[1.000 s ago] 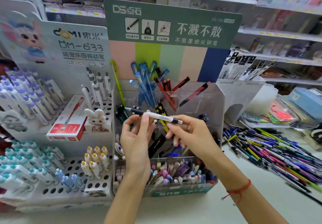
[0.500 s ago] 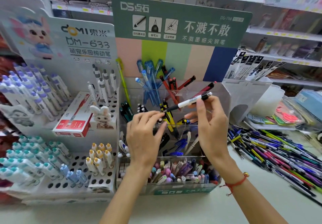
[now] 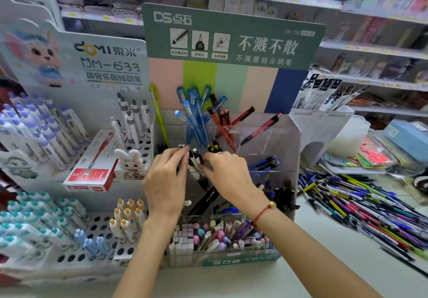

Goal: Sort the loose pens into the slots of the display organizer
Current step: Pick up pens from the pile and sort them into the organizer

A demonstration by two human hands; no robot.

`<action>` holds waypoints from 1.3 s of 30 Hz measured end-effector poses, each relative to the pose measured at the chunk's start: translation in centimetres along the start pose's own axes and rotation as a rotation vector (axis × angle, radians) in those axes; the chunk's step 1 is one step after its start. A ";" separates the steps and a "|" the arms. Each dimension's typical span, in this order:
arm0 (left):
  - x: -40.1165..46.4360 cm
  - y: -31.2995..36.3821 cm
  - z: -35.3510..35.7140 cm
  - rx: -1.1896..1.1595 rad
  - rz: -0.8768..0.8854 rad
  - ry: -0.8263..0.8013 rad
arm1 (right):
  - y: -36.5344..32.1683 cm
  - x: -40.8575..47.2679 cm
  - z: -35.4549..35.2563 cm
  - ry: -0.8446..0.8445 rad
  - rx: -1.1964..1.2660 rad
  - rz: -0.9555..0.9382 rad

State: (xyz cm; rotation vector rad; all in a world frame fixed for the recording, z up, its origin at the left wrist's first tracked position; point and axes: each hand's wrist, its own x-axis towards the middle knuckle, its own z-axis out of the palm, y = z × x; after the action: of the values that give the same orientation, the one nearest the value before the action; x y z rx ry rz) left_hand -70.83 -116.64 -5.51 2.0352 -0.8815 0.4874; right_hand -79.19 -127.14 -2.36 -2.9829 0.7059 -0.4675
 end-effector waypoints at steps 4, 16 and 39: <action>-0.3 -0.1 -0.5 -0.056 -0.036 -0.109 | 0.2 -0.6 -0.3 0.031 0.072 0.007; -2.4 11.2 1.6 -0.228 0.317 -0.376 | 13.9 -14.0 -5.3 0.120 0.108 0.271; -18.1 20.5 33.1 0.285 -0.208 -0.909 | 47.9 -37.6 3.7 -0.449 0.017 0.787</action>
State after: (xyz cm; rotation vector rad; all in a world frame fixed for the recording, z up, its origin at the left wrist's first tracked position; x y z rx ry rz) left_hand -97.49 -144.60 -24.22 2.6070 -1.1270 -0.5155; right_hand -130.73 -153.52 -21.63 -2.3515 1.6373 0.2294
